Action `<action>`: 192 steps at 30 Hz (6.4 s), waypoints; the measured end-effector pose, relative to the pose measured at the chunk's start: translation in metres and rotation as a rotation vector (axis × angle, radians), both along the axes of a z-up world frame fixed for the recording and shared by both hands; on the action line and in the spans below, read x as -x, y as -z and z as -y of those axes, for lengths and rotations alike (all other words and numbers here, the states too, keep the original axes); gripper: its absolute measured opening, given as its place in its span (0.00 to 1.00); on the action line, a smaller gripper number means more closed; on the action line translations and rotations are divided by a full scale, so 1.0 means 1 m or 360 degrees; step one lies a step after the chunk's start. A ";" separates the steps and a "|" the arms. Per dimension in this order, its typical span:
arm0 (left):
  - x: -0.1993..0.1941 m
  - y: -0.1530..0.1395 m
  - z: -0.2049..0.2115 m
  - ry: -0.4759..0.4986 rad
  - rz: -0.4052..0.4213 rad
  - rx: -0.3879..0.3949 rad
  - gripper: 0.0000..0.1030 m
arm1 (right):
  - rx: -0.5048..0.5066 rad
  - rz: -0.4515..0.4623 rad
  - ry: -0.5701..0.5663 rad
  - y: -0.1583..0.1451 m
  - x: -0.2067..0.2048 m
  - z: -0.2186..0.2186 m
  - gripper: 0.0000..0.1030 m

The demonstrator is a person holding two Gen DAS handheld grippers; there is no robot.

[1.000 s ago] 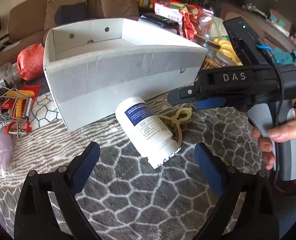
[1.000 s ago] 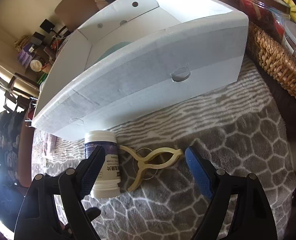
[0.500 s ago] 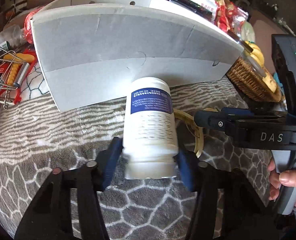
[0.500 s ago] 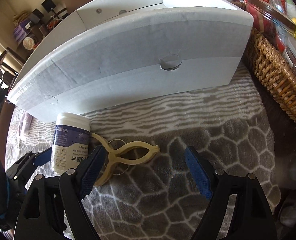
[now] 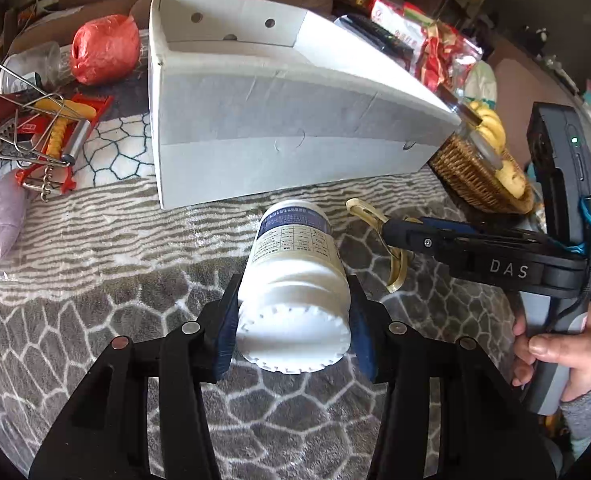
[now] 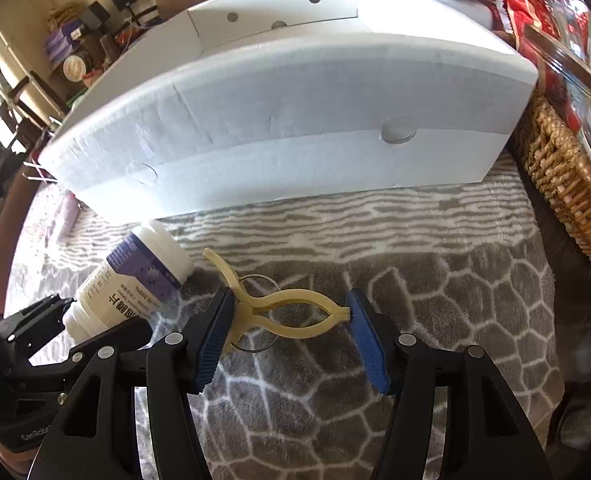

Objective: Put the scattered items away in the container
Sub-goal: 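Carry the white bottle and yellow clothespin over the box and release both, then grasp the red lighter with the left gripper while the right gripper reaches for the purple sponge, then carry the red lighter and bagged purple sponge into the box and release both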

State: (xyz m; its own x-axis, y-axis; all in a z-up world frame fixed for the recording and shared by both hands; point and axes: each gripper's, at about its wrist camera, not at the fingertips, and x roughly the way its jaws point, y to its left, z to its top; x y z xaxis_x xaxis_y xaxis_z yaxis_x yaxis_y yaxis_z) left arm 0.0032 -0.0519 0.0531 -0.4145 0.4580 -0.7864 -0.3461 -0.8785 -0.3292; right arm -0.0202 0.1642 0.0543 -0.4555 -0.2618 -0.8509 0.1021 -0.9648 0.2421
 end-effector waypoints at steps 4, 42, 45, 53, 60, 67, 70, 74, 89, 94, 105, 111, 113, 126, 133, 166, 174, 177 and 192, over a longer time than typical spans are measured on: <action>-0.007 -0.021 0.011 -0.0014 -0.0030 -0.0040 0.44 | 0.0023 -0.0077 -0.0007 -0.028 -0.014 -0.004 0.59; 0.172 -0.058 -0.027 -0.0186 -0.0109 0.0257 0.61 | -0.0105 0.0082 0.0156 -0.035 0.156 -0.003 0.67; 0.167 -0.066 -0.021 -0.0201 -0.0109 0.0257 0.61 | -0.0076 0.0044 0.0162 -0.042 0.146 -0.007 0.67; 0.134 -0.101 0.008 -0.0249 -0.0158 0.0182 0.64 | -0.0020 -0.0058 0.0154 -0.083 0.115 -0.008 0.68; 0.067 -0.113 0.072 -0.0348 -0.0168 0.0062 0.82 | 0.0021 -0.0158 0.0026 -0.114 0.071 0.026 0.77; 0.002 -0.095 0.149 -0.0525 -0.0145 0.0094 1.00 | 0.0081 -0.0208 -0.0113 -0.124 0.027 0.085 1.00; -0.015 -0.085 0.190 -0.0620 -0.0081 0.0094 1.00 | 0.0084 -0.0238 -0.0188 -0.124 0.011 0.113 1.00; -0.036 -0.078 0.232 -0.0717 -0.0091 0.0144 1.00 | 0.0125 -0.0226 -0.0272 -0.118 -0.006 0.152 1.00; -0.043 -0.051 0.295 -0.0782 -0.0095 0.0205 1.00 | -0.0029 -0.0255 -0.0355 -0.076 -0.023 0.253 1.00; -0.024 -0.032 0.305 -0.0823 -0.0068 0.0180 1.00 | -0.0019 -0.0247 -0.0339 -0.056 -0.011 0.270 1.00; 0.019 0.006 0.310 -0.0786 -0.0017 0.0148 1.00 | 0.0135 -0.0164 -0.0240 -0.003 0.037 0.295 1.00; 0.026 0.007 0.337 -0.0973 0.0028 -0.0014 1.00 | 0.0164 -0.0119 -0.0193 0.029 0.063 0.318 0.99; 0.028 0.011 0.341 -0.0987 0.0057 -0.0034 1.00 | 0.0091 -0.0163 -0.0198 0.034 0.064 0.328 0.99; 0.040 0.028 0.278 -0.0727 0.0093 0.0282 1.00 | -0.0051 -0.0258 -0.0405 0.009 0.035 0.303 0.18; 0.053 0.043 0.250 -0.0677 0.0138 0.0374 1.00 | 0.0014 -0.0217 -0.0307 0.005 0.011 0.259 0.17; 0.023 -0.001 0.283 -0.0672 -0.0041 -0.0020 0.20 | -0.0049 -0.0317 -0.0460 -0.014 0.005 0.281 0.29; 0.014 -0.043 0.208 -0.0486 -0.0080 -0.0097 0.20 | 0.0083 -0.0421 -0.0302 -0.077 -0.006 0.203 0.29; 0.031 -0.070 0.162 -0.0399 -0.0124 -0.0144 0.20 | 0.0068 -0.0494 -0.0218 -0.103 0.002 0.168 0.29; 0.165 -0.050 -0.058 -0.0184 0.0040 0.0030 0.20 | -0.0326 -0.0330 0.0019 -0.083 0.123 -0.013 0.30</action>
